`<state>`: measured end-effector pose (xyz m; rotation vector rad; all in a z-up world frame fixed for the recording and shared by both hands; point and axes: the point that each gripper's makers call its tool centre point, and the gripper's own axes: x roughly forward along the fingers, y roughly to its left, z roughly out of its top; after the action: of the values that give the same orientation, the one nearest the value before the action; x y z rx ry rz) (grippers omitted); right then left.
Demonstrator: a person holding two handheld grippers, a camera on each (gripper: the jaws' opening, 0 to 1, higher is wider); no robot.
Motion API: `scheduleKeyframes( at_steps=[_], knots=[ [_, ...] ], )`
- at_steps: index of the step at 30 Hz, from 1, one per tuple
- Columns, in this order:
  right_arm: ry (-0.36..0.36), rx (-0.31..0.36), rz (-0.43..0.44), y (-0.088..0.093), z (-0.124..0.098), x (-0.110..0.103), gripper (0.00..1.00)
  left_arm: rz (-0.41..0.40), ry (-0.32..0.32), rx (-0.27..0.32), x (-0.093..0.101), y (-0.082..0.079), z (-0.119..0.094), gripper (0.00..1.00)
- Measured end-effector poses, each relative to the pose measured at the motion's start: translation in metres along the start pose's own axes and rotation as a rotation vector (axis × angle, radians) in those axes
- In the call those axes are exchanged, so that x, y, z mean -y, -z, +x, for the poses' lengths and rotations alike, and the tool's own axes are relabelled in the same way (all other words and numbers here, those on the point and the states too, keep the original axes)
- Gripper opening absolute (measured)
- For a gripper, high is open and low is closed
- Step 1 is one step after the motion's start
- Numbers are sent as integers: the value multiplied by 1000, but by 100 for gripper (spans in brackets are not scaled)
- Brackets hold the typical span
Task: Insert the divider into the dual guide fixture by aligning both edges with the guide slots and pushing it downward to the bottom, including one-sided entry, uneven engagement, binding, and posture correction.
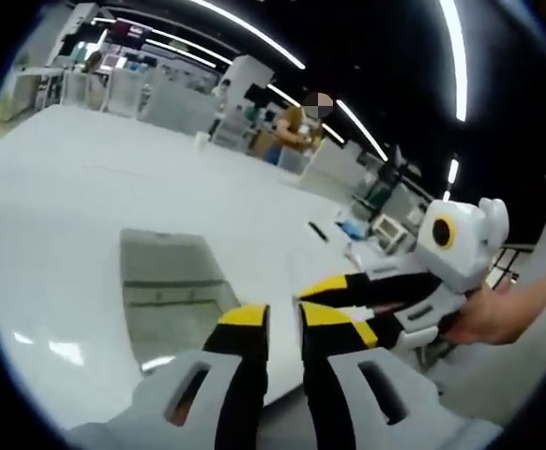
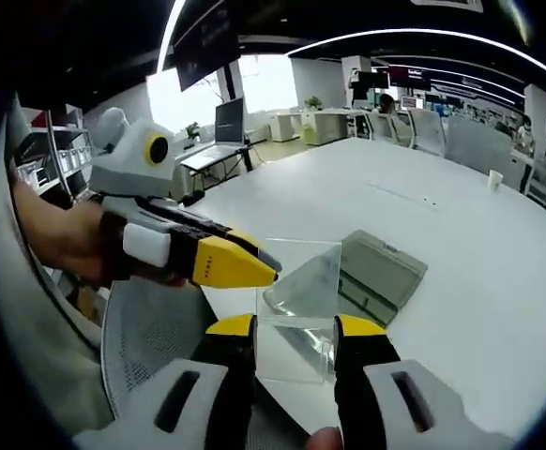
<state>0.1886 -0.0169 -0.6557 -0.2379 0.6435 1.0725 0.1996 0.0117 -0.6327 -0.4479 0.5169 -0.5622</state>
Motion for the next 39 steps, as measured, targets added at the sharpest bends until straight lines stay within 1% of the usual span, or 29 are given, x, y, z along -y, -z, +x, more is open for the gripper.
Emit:
scheduleKeyframes(
  at_steps=[9, 20, 34, 39],
  knots=[
    [9, 5, 7, -2, 0, 1, 28, -14, 13, -2, 3, -2, 5, 4],
    [23, -2, 14, -3, 6, 2, 28, -30, 16, -12, 0, 1, 9, 0],
    [39, -8, 17, -2, 7, 4, 28, -61, 24, -14, 0, 2, 11, 0],
    [46, -9, 21, -1, 7, 4, 28, -60, 31, -18, 2, 3, 12, 0]
  ],
)
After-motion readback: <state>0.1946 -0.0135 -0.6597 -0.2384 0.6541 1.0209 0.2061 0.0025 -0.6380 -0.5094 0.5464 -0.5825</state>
